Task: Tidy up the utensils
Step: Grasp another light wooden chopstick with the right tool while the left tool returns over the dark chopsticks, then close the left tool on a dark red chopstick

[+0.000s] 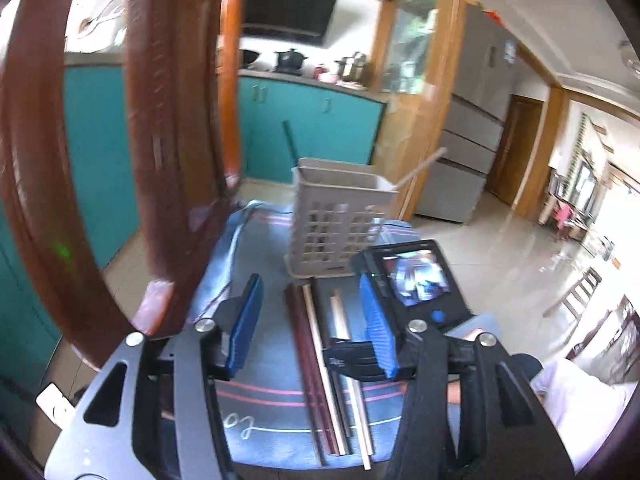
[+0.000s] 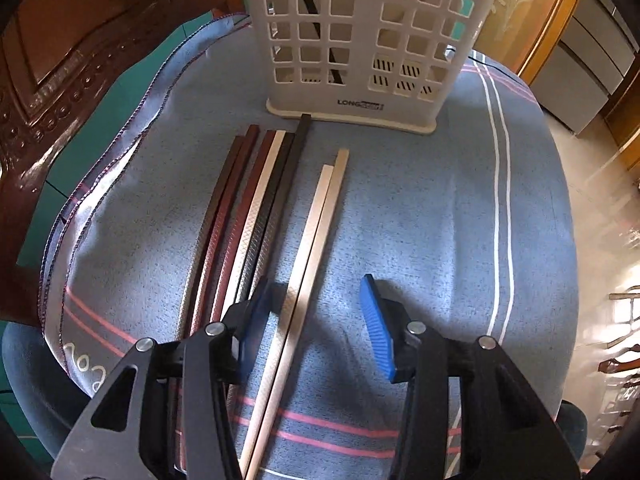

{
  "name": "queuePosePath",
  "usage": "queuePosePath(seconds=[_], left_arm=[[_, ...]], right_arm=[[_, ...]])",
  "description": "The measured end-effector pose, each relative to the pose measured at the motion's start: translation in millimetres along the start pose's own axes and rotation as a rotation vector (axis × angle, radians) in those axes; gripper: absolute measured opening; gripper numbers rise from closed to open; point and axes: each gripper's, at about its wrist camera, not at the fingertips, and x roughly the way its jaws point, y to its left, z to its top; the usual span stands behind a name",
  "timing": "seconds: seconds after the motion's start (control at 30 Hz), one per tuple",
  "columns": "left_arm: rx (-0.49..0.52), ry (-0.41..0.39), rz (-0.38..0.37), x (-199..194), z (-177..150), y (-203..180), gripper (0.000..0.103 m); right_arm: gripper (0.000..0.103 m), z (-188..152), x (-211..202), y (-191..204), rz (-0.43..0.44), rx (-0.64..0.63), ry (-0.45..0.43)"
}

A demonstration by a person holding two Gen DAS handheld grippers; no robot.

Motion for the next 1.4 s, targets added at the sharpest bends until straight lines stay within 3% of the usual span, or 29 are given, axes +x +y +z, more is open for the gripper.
queuePosePath(seconds=[0.47,0.5,0.6,1.17,1.4], left_arm=[[-0.044,0.061,0.031,15.0,-7.1,10.2,0.052],[-0.044,0.068,0.035,17.0,-7.8,10.7,0.052],[-0.046,0.095,0.049,24.2,-10.2,12.3,0.052],[-0.041,0.247,0.038,83.5,-27.9,20.1,0.052],[-0.084,0.325,-0.03,114.6,-31.6,37.4,0.052]], right_arm=[[0.046,5.2,-0.2,7.8,0.0,0.002,-0.003],[0.044,4.6,-1.2,6.6,0.005,0.01,-0.017],[0.016,5.6,3.9,4.6,0.023,0.003,-0.028],[0.012,5.0,-13.9,-73.2,0.077,0.142,-0.108],[0.012,1.7,-19.2,-95.6,0.089,0.135,-0.102]])
